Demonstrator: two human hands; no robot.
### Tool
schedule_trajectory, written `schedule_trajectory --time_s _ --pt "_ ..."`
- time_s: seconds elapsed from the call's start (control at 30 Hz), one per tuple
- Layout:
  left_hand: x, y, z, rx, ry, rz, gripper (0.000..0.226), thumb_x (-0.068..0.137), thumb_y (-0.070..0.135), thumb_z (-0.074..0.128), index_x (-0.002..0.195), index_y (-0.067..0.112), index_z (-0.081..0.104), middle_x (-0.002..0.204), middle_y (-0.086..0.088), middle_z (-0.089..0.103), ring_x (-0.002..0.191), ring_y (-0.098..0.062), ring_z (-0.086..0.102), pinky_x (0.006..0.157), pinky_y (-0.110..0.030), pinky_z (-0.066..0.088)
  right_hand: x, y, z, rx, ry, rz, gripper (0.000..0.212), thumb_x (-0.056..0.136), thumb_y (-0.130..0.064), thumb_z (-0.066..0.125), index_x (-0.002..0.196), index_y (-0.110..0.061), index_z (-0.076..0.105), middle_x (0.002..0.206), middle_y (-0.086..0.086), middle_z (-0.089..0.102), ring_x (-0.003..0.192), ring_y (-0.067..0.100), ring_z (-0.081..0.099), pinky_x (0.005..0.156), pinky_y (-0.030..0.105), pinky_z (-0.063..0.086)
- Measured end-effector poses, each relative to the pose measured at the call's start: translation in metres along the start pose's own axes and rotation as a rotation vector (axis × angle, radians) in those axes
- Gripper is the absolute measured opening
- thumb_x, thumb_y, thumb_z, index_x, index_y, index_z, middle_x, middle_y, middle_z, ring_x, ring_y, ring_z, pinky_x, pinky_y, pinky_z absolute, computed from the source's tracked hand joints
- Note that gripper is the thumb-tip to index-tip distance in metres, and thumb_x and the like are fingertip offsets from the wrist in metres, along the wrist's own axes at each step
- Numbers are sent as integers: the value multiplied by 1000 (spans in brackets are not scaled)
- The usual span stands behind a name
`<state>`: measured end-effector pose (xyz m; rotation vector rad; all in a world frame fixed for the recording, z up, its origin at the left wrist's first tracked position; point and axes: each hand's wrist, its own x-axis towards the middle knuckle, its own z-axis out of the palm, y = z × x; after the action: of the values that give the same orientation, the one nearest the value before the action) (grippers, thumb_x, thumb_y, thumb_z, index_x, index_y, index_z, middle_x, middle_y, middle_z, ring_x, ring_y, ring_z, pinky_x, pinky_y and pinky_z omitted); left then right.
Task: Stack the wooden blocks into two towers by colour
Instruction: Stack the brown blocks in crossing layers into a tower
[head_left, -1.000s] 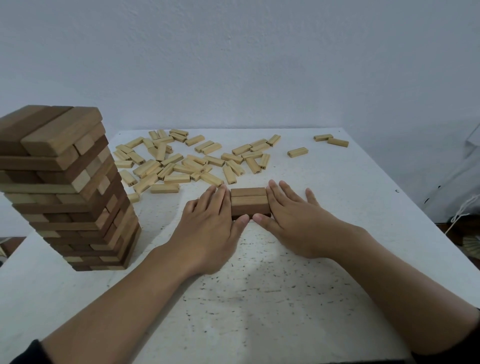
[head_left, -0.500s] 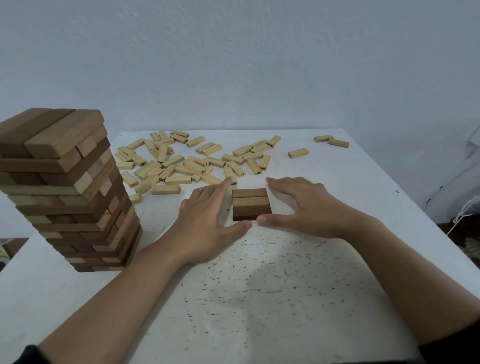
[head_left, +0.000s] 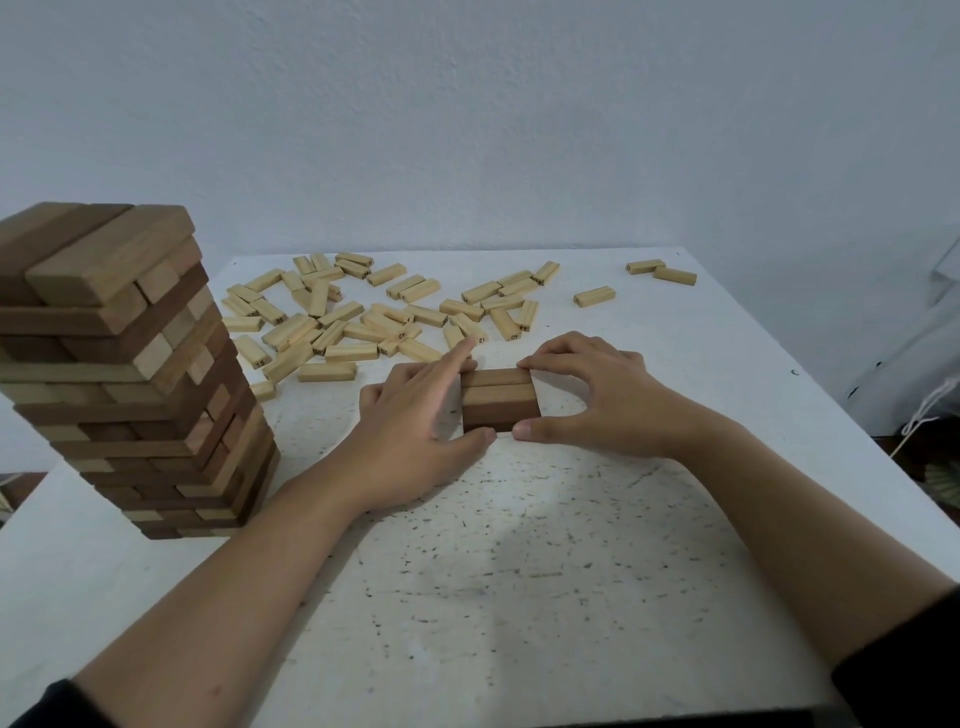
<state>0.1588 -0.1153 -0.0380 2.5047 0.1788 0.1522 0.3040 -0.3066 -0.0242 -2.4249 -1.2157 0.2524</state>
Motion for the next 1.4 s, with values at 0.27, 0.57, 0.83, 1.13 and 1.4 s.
schedule_trajectory --time_s 0.27,0.57,0.83,1.13,1.4 --pt "-2 -1 -3 -6 26 5 82 95 49 63 159 46 12 148 32 26 135 9 14 108 -28 7 2 3 2 -17 -1 -18 80 73 -80 61 142 -43 47 138 -21 41 131 2 32 115 40 17" --pt "-6 -1 -9 2 2 37 84 92 52 67 158 45 17 143 25 39 135 1 24 110 -34 15 -1 7 -3 4 -60 -65 74 73 -75 69 138 -47 48 138 -25 37 131 0 30 115 37 17" --pt "-7 2 -12 80 -37 7 83 84 66 69 153 38 32 138 24 33 123 6 23 111 -37 24 -1 11 -6 -17 -119 -67 78 76 -72 70 144 -45 46 144 -24 33 137 1 25 116 36 15" --pt "-3 -1 -9 182 -39 -14 92 64 83 44 143 37 41 127 19 33 118 1 21 96 -31 17 -4 10 -8 -11 -133 -62 78 75 -73 71 144 -47 45 143 -25 33 137 2 24 112 33 17" --pt "-7 1 -11 96 -28 16 84 64 87 47 133 40 43 118 27 33 116 -5 36 93 -30 24 -9 5 -13 204 -32 -136 56 72 -50 86 121 -40 62 118 -25 60 119 -3 49 101 28 38"
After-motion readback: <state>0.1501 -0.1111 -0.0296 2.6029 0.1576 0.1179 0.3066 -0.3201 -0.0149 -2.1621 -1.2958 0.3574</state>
